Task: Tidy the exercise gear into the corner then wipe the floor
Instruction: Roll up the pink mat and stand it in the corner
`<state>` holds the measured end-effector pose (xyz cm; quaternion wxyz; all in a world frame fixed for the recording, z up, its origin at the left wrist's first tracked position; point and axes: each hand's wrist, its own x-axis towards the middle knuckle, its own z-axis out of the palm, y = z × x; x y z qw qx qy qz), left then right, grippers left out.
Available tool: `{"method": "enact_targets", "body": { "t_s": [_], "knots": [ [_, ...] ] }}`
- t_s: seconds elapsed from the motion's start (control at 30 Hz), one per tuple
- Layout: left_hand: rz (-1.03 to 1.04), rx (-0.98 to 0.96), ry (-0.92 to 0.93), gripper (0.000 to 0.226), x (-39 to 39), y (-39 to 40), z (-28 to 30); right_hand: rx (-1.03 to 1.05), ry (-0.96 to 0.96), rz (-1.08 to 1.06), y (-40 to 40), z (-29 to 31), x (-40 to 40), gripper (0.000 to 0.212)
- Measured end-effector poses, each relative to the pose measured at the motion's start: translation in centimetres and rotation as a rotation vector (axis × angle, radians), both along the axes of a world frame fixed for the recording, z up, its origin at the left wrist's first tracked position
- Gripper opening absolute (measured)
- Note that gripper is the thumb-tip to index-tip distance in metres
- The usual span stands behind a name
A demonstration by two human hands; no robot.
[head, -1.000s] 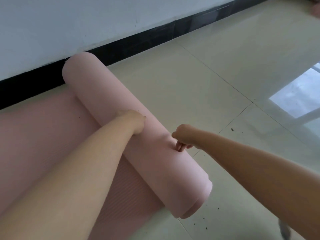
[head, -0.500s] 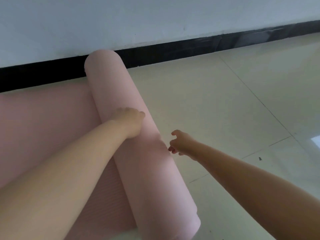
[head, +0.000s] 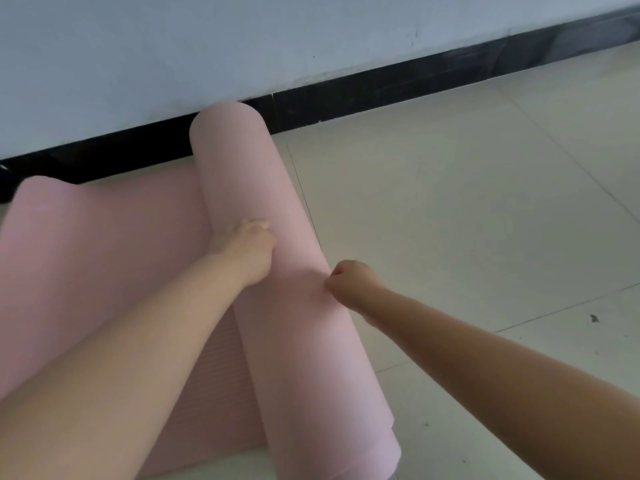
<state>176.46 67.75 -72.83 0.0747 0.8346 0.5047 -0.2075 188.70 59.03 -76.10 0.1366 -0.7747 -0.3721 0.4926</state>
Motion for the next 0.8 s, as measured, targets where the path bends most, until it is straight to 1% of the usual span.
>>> {"method": "enact_targets", "body": {
  "t_s": [0.03, 0.07, 0.13, 0.17, 0.2, 0.27, 0.3, 0.37, 0.4, 0.47, 0.5, 0.6, 0.63, 0.67, 0.73, 0.8],
  "knots": [
    [-0.006, -0.012, 0.004, 0.04, 0.0, 0.0, 0.0, 0.0, 0.026, -0.025, -0.2, 0.0, -0.2, 0.013],
    [-0.011, -0.023, 0.008, 0.044, 0.1, -0.1, 0.0, 0.01, 0.05, -0.05, -0.4, -0.1, -0.3, 0.017],
    [-0.001, -0.071, -0.012, 0.062, 0.3, -0.2, 0.3, 0.027, 0.083, -0.091, -0.9, -0.3, -0.4, 0.034],
    [0.001, -0.103, -0.009, 0.069, 0.4, -0.4, 0.6, 0.026, 0.1, -0.11, -1.2, -0.3, -0.5, 0.04],
    [0.006, -0.131, 0.007, 0.071, 0.6, -0.6, 0.8, 0.027, 0.122, -0.126, -1.4, -0.4, -0.3, 0.043],
    [0.021, -0.172, 0.034, 0.068, 0.8, -0.9, 0.9, 0.024, 0.142, -0.141, -1.5, -0.6, 0.0, 0.044],
    [0.037, -0.184, 0.032, 0.066, 0.9, -1.0, 0.8, 0.009, 0.143, -0.132, -1.5, -0.7, 0.2, 0.04],
    [0.067, -0.205, 0.0, 0.064, 1.1, -1.1, 0.6, -0.064, 0.122, -0.078, -1.7, -1.0, 0.5, 0.021],
    [0.084, -0.218, -0.008, 0.064, 1.2, -1.1, 0.5, -0.109, 0.099, -0.051, -1.8, -1.1, 0.6, 0.018],
    [0.104, -0.235, -0.023, 0.063, 1.3, -1.2, 0.4, -0.183, 0.094, -0.016, -2.2, -1.4, 0.7, 0.031],
    [0.112, -0.231, -0.026, 0.063, 1.3, -1.2, 0.4, -0.198, 0.105, -0.009, -2.3, -1.6, 0.7, 0.031],
    [0.092, -0.185, 0.021, 0.059, 1.5, -1.8, 0.6, -0.176, 0.098, -0.002, -2.2, -1.4, 0.5, 0.011],
    [0.069, -0.165, 0.04, 0.056, 1.7, -2.0, 0.7, -0.169, 0.089, 0.005, -2.2, -1.3, 0.3, 0.011],
    [0.057, -0.152, 0.05, 0.054, 2.0, -2.2, 0.7, -0.155, 0.083, 0.013, -2.1, -1.2, 0.2, 0.016],
    [0.104, -0.147, 0.046, 0.048, 2.4, -2.9, 1.0, -0.15, 0.076, 0.021, -2.1, -0.7, -0.1, 0.03],
    [0.128, -0.112, 0.038, 0.05, 2.3, -3.3, 1.3, -0.143, 0.066, 0.011, -2.0, -0.3, -0.5, 0.034]
  ]
}}
